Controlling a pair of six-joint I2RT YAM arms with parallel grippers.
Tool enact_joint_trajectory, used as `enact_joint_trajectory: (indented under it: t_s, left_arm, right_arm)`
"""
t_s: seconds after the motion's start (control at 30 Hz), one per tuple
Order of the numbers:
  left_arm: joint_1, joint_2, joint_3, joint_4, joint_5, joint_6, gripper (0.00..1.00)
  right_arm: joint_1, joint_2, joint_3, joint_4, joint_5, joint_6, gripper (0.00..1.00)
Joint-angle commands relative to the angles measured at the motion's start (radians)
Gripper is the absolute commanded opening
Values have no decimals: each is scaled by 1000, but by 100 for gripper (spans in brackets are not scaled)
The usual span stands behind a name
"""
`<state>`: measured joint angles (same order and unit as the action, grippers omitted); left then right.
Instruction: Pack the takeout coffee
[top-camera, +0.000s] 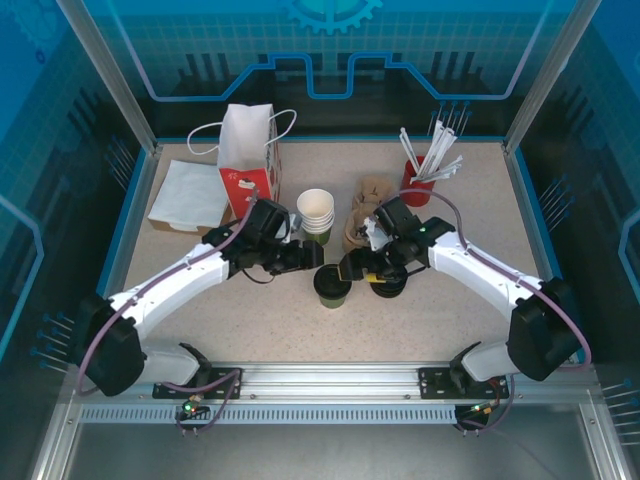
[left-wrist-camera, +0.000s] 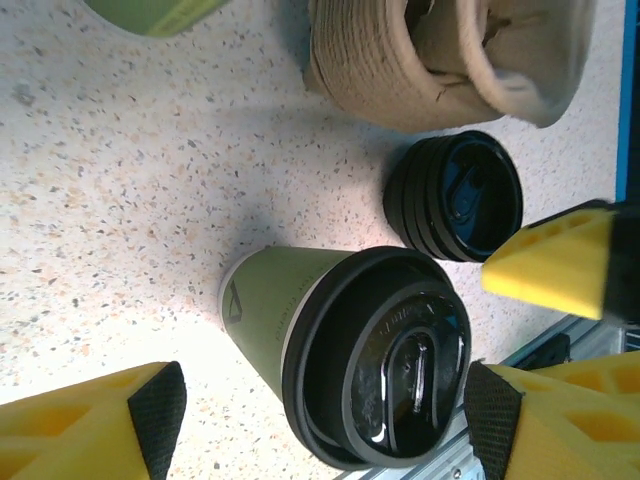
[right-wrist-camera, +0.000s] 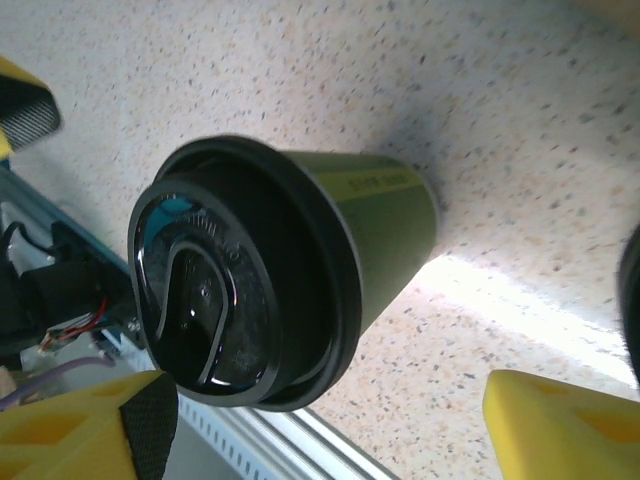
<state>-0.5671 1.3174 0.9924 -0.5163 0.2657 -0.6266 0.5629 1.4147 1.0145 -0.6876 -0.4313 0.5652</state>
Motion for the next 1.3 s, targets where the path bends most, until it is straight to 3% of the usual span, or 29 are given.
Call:
enact_joint_trajectory:
  t_s: [0.0,1.0,1.27]
  left_arm:
    - [26,-61,-8,-27,-2,1,77]
    - [187,-228,-125,-133,28,-14,79]
    - [228,-244,-174,-89,160,-30,78]
  right_arm:
    - [16,-7,-37,75,-99,47,84]
    - [125,393,349,168,-202,36,81]
    - [84,298,338,80,-89,-10,81]
